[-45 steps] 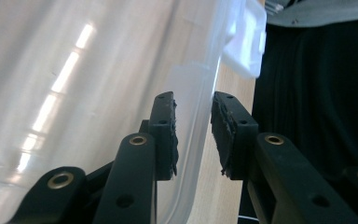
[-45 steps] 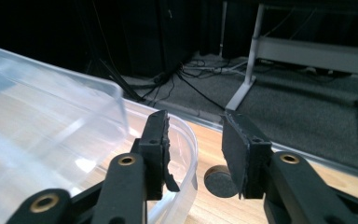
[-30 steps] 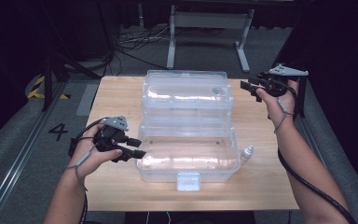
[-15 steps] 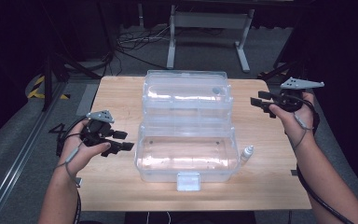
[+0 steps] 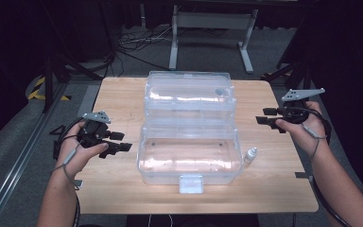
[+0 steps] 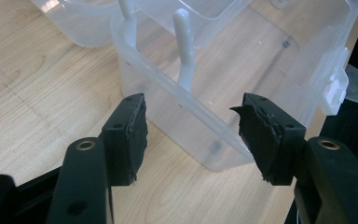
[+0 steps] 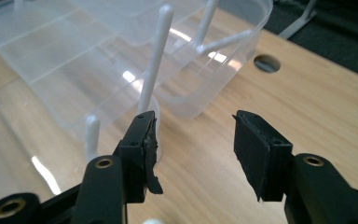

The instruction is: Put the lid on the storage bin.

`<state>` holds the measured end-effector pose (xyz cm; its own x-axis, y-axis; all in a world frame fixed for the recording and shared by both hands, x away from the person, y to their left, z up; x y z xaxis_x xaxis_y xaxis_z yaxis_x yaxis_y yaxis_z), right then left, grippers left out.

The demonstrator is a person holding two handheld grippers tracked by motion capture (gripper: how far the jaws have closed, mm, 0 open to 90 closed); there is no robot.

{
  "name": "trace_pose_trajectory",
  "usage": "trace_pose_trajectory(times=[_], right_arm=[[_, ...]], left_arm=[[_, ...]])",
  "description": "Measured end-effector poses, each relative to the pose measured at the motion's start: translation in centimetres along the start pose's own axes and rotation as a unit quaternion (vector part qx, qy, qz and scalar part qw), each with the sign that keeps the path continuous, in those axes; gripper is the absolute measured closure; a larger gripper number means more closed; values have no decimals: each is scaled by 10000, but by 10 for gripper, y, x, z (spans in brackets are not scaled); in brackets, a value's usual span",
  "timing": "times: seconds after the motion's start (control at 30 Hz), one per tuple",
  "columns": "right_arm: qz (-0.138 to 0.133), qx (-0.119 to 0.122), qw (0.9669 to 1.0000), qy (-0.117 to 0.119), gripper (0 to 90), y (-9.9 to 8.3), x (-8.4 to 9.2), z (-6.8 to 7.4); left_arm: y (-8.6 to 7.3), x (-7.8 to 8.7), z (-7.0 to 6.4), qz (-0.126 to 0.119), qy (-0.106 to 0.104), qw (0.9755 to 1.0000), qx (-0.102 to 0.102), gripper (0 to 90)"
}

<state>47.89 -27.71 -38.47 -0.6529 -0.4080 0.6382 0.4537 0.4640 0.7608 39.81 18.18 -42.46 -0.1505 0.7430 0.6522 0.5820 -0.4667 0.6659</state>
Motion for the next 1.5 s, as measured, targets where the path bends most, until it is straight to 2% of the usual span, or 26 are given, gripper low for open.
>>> trace_pose_trajectory(times=[0.23,0.3,0.47,0.6,0.63,0.83,1.0,1.5], right_arm=[[479,388,9980,97,502,-14,-2,10],[653,509,9965,147,503,-19,-4,13],[892,783,9926,242,526,-24,-7,21],[1199,1018,9870,323,538,-30,-11,28],[1199,1018,9870,323,538,-30,-11,28],[1620,1167,9789,431,541,-41,-18,34],[1946,1363,9703,457,551,-51,-23,34],[2492,1546,9545,549,573,-70,-36,38]], left_arm=[[-1,2,1,-23,26,10000,29,421],[-2,2,1,-20,24,10000,42,421],[-4,2,1,-4,23,10000,62,419],[-5,3,1,-6,38,10000,71,419],[-5,3,1,-6,38,10000,71,418],[-7,4,1,-9,58,9999,102,418],[-9,3,1,15,45,9999,127,417],[-9,2,1,9,-12,9999,121,413]])
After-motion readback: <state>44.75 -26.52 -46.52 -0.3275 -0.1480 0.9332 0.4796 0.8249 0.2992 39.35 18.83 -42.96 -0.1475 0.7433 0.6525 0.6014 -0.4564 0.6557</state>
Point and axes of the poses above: each handheld gripper's, and its own axes: x roughly backward along the jaws, y roughly out of its top, z roughly to its left, the point moved 9 cm from there along -x, roughly forward along the jaws, and after that the axes turned 11 degrees about -y, right-handed, at the moved point
